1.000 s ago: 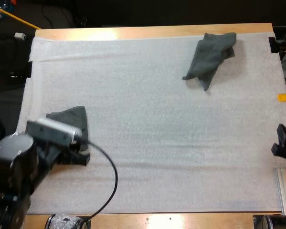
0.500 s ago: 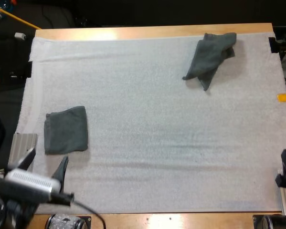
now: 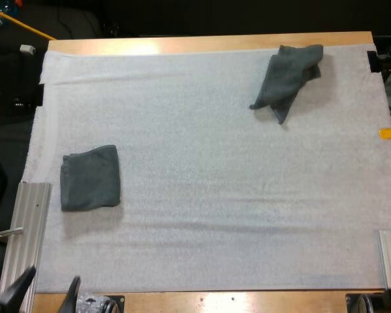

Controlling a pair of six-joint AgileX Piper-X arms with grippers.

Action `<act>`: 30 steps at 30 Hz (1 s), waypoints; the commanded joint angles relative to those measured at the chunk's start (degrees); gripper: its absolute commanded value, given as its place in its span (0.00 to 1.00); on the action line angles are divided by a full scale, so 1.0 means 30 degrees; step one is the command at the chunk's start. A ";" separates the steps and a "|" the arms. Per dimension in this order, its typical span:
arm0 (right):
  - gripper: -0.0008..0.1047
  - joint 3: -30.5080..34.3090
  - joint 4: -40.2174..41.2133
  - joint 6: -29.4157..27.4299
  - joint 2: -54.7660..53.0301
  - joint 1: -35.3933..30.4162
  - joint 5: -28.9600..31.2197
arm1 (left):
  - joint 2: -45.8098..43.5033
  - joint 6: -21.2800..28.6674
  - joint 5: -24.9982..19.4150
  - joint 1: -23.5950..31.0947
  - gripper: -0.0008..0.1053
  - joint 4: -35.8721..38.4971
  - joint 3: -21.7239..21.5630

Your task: Pick towel from pile, fold and stack

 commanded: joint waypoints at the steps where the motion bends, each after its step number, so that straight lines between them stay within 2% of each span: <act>1: 0.66 -0.0052 0.0691 -0.0169 -0.0576 -0.0067 -0.0045 | -0.0433 -0.0047 -0.0197 -0.0048 0.60 0.0567 -0.0013; 6: 0.66 -0.0206 0.2892 -0.0074 -0.0920 -0.0067 -0.0111 | -0.2307 -0.0047 -0.0197 -0.0048 0.60 0.1542 -0.0058; 11: 0.66 -0.0206 0.2860 -0.0028 -0.0920 -0.0067 -0.0109 | -0.3818 -0.0102 -0.0197 -0.0038 0.60 0.1675 -0.0081; 14: 0.66 -0.0200 0.2853 -0.0021 -0.0920 -0.0067 -0.0109 | -0.3739 -0.0210 -0.0047 0.0164 0.60 0.1675 -0.0236; 19: 0.66 -0.0147 0.2363 -0.0003 -0.0920 -0.0067 -0.0045 | -0.3743 -0.0071 -0.0199 0.0243 0.60 0.1655 0.0470; 25: 0.66 0.0384 -0.0181 -0.0003 -0.0920 -0.0067 -0.0045 | -0.3737 0.0851 -0.0534 0.0243 0.60 0.0128 0.2849; 30: 0.66 0.1487 -0.2608 0.0270 -0.0920 -0.0067 -0.0045 | -0.3704 0.0804 -0.0408 0.0243 0.60 -0.3111 0.5476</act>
